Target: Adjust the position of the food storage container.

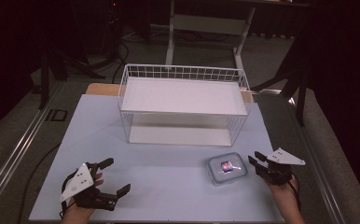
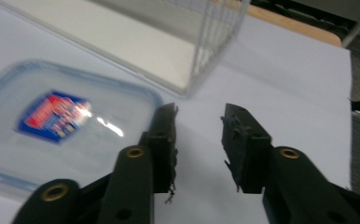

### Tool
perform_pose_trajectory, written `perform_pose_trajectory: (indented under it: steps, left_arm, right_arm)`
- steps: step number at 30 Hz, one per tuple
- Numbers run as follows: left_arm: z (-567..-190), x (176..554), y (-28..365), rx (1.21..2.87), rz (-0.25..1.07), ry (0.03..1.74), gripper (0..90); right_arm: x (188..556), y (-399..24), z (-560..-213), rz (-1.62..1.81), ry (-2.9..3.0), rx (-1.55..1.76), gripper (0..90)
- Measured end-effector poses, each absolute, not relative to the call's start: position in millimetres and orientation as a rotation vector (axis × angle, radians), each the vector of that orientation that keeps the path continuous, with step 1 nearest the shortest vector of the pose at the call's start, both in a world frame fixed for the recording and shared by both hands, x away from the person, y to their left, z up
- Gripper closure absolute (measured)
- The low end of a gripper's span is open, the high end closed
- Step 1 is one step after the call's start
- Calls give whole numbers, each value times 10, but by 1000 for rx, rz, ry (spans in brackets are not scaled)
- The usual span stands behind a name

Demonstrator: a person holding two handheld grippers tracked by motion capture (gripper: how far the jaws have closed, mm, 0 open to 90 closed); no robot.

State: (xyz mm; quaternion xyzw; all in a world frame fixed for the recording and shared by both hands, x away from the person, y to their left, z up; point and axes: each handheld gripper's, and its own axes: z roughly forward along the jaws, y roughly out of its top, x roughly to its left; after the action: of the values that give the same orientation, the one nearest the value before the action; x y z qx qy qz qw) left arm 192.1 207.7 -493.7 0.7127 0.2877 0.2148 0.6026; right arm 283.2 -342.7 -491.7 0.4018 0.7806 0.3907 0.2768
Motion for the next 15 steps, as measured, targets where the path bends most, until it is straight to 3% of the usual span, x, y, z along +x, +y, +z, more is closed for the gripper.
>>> perform_pose_trajectory:
  steps: [7,9,15]
  left_arm:
    - [-4942,1930,2079,1646,495,670,4]
    - [-4943,1932,2076,1650,493,670,4]
    - [-4932,1931,2092,1648,504,667,4]
  right_arm:
    - [2817,-3550,-5042,1051,2119,1146,807]
    - [2808,-3552,-5103,1019,2144,1151,885]
    - [2788,-3528,-5244,1003,2212,1155,900]
